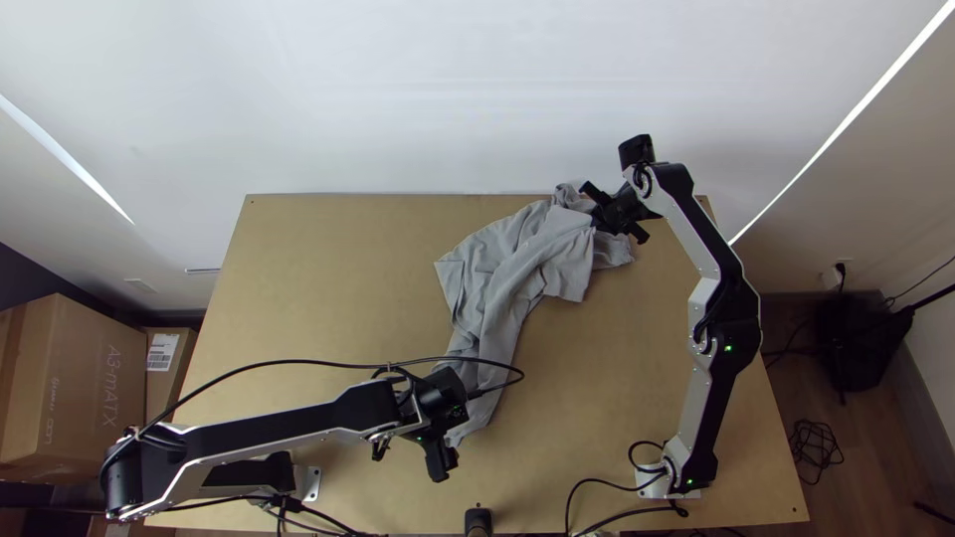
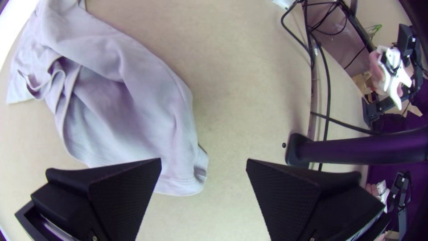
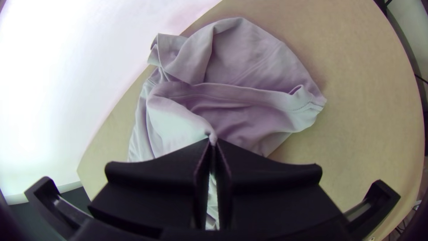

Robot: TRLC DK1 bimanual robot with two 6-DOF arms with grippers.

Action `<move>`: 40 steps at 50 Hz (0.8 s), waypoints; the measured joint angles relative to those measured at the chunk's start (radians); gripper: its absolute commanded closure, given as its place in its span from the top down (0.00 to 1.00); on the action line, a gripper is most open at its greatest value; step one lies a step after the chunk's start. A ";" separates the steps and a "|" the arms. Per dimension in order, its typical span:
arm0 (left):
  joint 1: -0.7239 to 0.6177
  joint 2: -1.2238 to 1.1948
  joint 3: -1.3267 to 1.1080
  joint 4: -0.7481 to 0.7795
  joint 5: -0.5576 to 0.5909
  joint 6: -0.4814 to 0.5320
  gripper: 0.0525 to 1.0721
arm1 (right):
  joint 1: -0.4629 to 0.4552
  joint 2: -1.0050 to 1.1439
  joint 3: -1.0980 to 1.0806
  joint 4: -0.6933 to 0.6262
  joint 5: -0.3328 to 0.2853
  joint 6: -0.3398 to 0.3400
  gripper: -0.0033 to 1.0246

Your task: Fold the t-shirt

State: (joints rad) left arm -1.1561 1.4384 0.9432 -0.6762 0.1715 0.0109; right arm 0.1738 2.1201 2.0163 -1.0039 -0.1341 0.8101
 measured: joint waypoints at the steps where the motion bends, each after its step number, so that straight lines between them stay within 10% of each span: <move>1: -0.001 0.006 -0.007 0.010 0.000 0.000 0.90 | 0.000 -0.002 0.000 0.000 0.000 0.000 0.02; 17: -0.007 0.056 -0.097 0.135 -0.009 -0.024 0.61 | 0.000 -0.090 -0.008 0.000 0.003 0.000 0.02; 27: -0.005 0.059 -0.133 0.224 -0.052 -0.057 0.02 | -0.007 -0.169 -0.030 0.000 0.003 -0.006 0.02; 40: 0.145 0.002 -0.166 0.237 -0.088 -0.082 0.03 | -0.080 -0.365 -0.180 0.000 -0.048 -0.096 0.02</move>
State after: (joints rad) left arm -1.0115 1.4406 0.7776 -0.4389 0.0834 -0.0711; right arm 0.0937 1.7554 1.8366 -1.0039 -0.1822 0.7139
